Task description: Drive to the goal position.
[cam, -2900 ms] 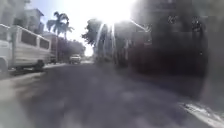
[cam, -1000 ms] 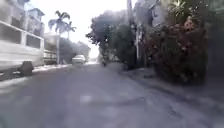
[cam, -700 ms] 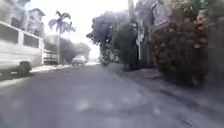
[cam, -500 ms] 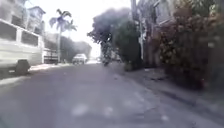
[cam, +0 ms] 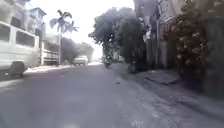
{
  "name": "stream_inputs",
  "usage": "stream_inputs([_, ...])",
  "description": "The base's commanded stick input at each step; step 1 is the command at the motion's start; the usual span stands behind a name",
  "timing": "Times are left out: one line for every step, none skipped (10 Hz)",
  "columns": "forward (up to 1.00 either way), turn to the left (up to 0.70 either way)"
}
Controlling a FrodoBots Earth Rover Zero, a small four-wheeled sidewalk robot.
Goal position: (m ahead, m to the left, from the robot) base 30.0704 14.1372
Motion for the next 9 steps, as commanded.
stream_inputs([1.0, 0.0])
stream_inputs([1.0, 0.0])
stream_inputs([1.0, 0.0])
stream_inputs([1.0, 0.0])
stream_inputs([1.0, 0.0])
stream_inputs([1.0, 0.0])
stream_inputs([1.0, 0.0])
stream_inputs([1.0, 0.0])
stream_inputs([1.0, 0.0])
